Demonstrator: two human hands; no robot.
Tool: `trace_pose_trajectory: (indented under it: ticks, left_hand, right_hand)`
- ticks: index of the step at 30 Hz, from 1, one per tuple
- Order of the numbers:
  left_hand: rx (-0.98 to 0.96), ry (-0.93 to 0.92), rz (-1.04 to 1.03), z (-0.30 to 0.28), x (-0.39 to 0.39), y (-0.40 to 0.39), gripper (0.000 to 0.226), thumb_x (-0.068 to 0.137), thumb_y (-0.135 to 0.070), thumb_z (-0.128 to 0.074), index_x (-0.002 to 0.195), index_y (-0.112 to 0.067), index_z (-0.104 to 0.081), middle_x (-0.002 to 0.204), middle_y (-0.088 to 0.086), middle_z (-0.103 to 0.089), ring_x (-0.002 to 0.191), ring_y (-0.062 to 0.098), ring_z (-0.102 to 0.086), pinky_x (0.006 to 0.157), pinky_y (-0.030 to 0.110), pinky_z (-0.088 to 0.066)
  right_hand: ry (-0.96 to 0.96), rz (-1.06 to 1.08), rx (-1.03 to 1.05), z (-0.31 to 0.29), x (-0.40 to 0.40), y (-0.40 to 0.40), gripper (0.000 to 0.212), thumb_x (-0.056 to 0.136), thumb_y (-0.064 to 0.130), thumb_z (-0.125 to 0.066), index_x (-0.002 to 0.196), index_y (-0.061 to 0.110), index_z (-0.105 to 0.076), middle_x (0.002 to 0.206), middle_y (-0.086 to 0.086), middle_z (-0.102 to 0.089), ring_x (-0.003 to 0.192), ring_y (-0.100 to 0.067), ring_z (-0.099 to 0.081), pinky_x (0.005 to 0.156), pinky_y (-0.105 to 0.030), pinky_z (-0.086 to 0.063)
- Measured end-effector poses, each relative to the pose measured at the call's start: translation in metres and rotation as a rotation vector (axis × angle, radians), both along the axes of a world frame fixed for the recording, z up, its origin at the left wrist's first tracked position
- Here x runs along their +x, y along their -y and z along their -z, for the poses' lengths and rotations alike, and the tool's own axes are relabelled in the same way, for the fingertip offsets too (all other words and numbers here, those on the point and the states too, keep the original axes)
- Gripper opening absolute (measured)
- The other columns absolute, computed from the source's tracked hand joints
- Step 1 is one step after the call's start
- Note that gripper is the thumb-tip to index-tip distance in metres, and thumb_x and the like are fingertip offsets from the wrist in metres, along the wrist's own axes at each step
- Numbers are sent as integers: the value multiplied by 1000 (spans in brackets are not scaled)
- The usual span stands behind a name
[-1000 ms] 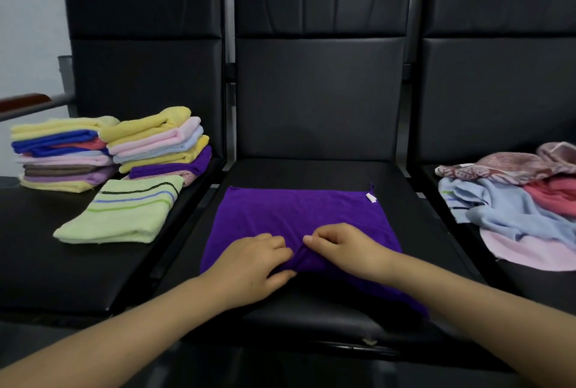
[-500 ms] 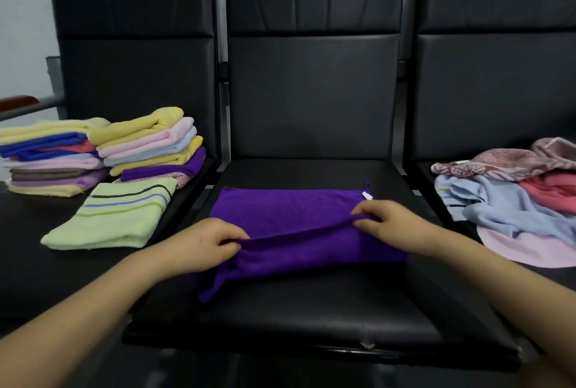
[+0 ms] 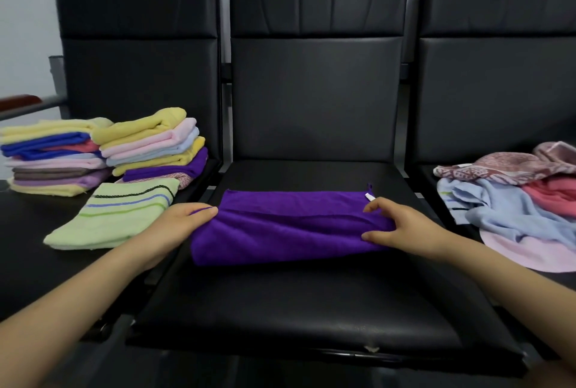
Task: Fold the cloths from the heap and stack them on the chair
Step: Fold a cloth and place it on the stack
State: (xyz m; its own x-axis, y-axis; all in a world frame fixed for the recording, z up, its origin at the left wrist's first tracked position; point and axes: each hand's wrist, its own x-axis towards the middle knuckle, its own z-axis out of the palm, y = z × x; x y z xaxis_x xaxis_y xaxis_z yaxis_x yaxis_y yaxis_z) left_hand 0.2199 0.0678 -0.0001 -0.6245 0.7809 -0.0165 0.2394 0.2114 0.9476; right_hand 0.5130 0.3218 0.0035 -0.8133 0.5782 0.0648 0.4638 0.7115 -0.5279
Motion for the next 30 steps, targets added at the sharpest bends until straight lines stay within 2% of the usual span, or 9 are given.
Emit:
trace_pose_trajectory:
  ticks: [6,9,14,16,18,20,22,25,30]
  left_hand:
    - [29,39,-107,6,-8,0,19,96,-21,-57,103,-12,-72,101,6,-74,98,21,-68,94,34,-49]
    - [-27,-22,-107,11,-6,0,17,96,-20,-56,97,-15,-73,95,1,-75,91,16,-69,82,25,-50]
    - [-73,-52,-93,18,-3,-5,17,96,-21,-57,94,-15,-73,90,0,-75,88,14,-69,74,22,-49]
    - [-82,-51,-95,18,-4,-6,17,96,-21,-57,93,-16,-73,91,1,-75,88,15,-69,75,24,-50]
    - [-85,-48,-93,17,-5,-7,17,96,-22,-57,93,-16,-73,92,2,-76,89,16,-70,78,26,-50]
    - [-86,-45,-95,17,-7,-7,18,96,-22,-57,93,-16,-74,91,1,-76,89,17,-70,80,27,-51]
    - [-86,-31,-98,18,-8,-7,19,97,-23,-56,93,-17,-74,90,0,-76,90,18,-70,83,30,-52]
    - [-90,-98,-112,18,-7,-7,20,99,-23,-53,92,-20,-72,93,1,-74,93,18,-68,91,33,-49]
    - [-117,-292,59,15,4,-7,22,102,-21,-45,94,-15,-65,92,1,-68,88,9,-58,82,15,-41]
  right_hand:
    - [-112,36,-16,8,1,-11,21,90,16,-64,81,35,-59,84,6,-64,81,-14,-61,74,-27,-45]
    - [-38,61,-30,15,0,-14,28,95,11,-55,80,34,-57,88,9,-63,89,-13,-59,79,-26,-41]
    - [-14,55,-10,20,-3,-9,13,91,35,-64,89,34,-50,87,6,-61,82,-13,-57,76,-27,-42]
    - [41,20,-9,16,0,-7,34,79,43,-75,100,36,-50,87,6,-59,78,-9,-55,73,-25,-43]
    - [96,7,15,16,2,-11,38,79,42,-76,105,39,-48,91,8,-58,81,-7,-56,73,-23,-42]
    - [47,5,19,19,4,-18,21,86,38,-70,99,39,-54,95,9,-62,87,-7,-59,78,-22,-43]
    - [-69,18,-80,21,6,-21,5,92,30,-63,88,31,-65,90,3,-69,85,-8,-63,77,-21,-45]
    - [-224,97,-403,20,9,-19,23,97,27,-55,91,13,-73,87,-3,-75,78,-7,-68,70,-16,-51]
    - [-350,185,-677,11,11,-17,27,99,26,-50,93,8,-70,94,-10,-75,79,-13,-70,75,-25,-53]
